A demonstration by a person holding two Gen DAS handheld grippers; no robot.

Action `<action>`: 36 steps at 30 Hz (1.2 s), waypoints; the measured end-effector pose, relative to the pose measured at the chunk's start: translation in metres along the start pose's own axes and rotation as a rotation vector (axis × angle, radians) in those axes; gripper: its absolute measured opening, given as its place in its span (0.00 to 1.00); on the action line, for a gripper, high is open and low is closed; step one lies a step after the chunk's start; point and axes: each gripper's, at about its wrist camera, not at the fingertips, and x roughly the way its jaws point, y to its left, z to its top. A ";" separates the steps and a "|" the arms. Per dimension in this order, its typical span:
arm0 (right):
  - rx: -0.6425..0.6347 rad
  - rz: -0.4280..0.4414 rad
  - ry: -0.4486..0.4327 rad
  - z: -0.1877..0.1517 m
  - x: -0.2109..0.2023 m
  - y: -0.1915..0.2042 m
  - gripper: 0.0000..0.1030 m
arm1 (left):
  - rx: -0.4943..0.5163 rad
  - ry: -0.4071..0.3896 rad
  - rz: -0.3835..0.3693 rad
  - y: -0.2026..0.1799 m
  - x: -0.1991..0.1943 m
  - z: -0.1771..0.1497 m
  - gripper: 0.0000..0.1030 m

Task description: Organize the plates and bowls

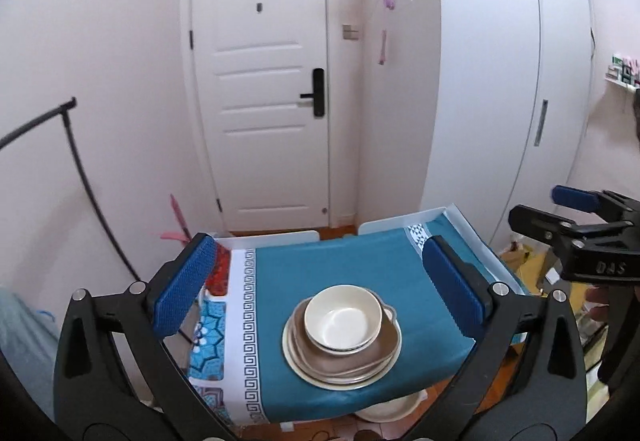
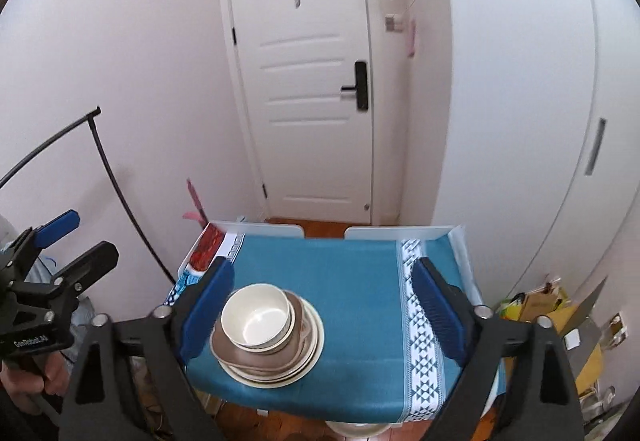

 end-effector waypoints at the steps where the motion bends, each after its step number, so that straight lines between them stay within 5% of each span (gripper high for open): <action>1: 0.004 -0.009 -0.021 -0.001 -0.007 0.001 0.95 | -0.008 -0.015 0.011 -0.001 -0.005 0.000 1.00; 13: -0.002 -0.084 -0.121 -0.011 -0.041 0.008 0.95 | -0.039 -0.068 0.068 -0.003 -0.047 -0.010 1.00; 36: -0.001 -0.102 -0.138 -0.011 -0.051 0.011 0.96 | -0.033 -0.088 0.085 0.001 -0.059 -0.007 1.00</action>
